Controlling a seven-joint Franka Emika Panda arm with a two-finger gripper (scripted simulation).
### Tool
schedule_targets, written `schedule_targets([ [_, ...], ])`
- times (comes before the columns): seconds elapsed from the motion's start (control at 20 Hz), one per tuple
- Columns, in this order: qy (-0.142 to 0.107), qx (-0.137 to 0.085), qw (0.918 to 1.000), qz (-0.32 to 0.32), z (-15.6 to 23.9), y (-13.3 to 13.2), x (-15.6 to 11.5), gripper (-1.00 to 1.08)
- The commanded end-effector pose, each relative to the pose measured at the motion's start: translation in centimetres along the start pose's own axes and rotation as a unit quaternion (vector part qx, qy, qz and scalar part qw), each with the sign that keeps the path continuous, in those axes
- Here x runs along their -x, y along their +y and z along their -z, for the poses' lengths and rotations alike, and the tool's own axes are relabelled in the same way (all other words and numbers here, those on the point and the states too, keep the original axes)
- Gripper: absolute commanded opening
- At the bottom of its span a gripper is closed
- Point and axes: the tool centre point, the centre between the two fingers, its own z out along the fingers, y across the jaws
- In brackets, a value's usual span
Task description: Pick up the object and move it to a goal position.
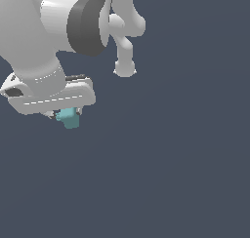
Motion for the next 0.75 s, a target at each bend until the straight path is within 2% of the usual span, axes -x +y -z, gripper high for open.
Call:
schedule_targets([
  [0.0, 0.000, 0.000, 1.0000, 0.000, 1.2, 0.6, -0.3, -1.00],
  [0.7, 0.000, 0.000, 1.0000, 0.000, 3.5, 1.9, -1.2, -1.00],
])
